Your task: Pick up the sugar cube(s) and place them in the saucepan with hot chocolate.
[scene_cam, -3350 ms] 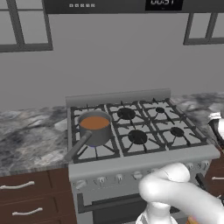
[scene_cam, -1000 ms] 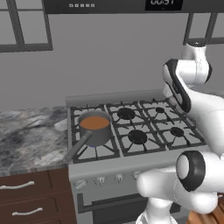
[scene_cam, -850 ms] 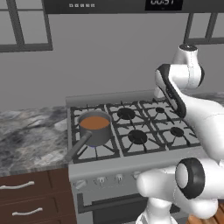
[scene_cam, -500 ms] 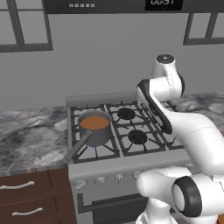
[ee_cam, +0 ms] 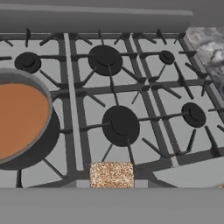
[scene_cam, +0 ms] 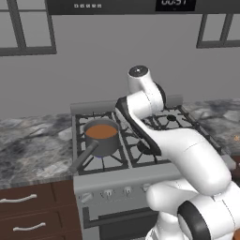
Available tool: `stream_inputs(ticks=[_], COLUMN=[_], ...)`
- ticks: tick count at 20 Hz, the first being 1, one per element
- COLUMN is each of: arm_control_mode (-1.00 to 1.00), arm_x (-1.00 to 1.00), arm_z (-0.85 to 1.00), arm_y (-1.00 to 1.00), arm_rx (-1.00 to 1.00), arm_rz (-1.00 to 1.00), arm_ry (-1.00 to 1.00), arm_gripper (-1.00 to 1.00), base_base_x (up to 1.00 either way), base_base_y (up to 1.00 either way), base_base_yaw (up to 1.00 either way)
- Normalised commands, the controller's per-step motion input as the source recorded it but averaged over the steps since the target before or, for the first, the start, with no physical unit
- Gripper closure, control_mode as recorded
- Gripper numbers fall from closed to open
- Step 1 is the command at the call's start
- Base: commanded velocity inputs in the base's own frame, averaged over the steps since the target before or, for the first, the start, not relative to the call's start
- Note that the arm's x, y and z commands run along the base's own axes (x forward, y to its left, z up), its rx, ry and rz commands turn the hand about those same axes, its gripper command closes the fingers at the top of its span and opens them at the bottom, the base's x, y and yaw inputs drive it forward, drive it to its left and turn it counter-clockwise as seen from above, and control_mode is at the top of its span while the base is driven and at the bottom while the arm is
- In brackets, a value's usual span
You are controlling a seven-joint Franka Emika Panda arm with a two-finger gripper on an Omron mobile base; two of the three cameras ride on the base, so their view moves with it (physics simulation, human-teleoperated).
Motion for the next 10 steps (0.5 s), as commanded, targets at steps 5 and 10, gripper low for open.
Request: stream_inputs(ticks=[5,10], arm_control_mode=[-1.00,-1.00], arm_x=[0.00,0.00], arm_z=[0.00,-0.04], arm_y=[0.99,0.76], arm_rx=[0.09,0.08], arm_rz=[-0.03,0.09], arm_ry=[0.01,0.05], arm_gripper=[1.00,1.00], base_base_x=[0.00,0.00], base_base_y=[0.00,0.00], base_base_yaw=[0.00,0.00])
